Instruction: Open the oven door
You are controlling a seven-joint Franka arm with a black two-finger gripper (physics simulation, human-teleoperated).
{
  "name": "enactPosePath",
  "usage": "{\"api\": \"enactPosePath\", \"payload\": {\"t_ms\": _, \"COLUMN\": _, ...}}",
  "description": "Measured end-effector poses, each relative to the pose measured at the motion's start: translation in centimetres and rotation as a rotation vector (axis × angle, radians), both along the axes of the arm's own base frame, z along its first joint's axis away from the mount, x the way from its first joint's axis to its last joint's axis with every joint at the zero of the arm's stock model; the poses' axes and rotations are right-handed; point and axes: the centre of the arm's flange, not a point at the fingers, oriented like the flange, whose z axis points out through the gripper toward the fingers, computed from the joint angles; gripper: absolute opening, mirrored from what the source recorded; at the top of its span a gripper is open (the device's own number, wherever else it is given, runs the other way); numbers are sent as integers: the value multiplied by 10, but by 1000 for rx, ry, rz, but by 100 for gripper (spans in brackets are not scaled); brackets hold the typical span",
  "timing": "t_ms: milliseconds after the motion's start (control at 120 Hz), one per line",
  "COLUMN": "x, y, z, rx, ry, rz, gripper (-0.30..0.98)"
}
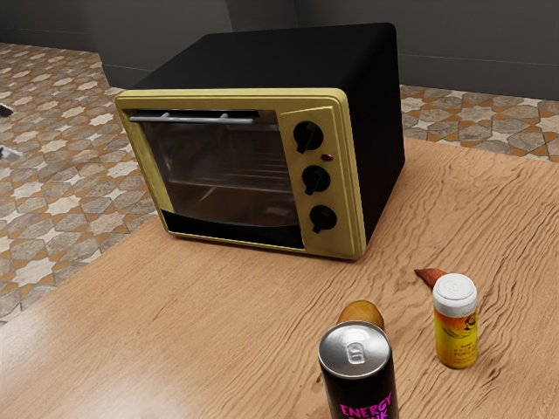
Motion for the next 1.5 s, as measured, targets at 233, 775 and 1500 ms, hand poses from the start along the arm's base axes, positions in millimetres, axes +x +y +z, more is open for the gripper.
{"api": "enactPosePath", "payload": {"t_ms": 233, "x": 54, "y": -2, "z": 5, "rx": 72, "ry": 26, "rz": -138, "gripper": 69}}
{"api": "enactPosePath", "payload": {"t_ms": 775, "x": 124, "y": -96, "z": 21, "rx": 144, "ry": 72, "rz": -373, "gripper": 69}}
{"api": "enactPosePath", "payload": {"t_ms": 1500, "x": 116, "y": -140, "z": 50, "rx": 123, "ry": 185, "rz": -433, "gripper": 68}}
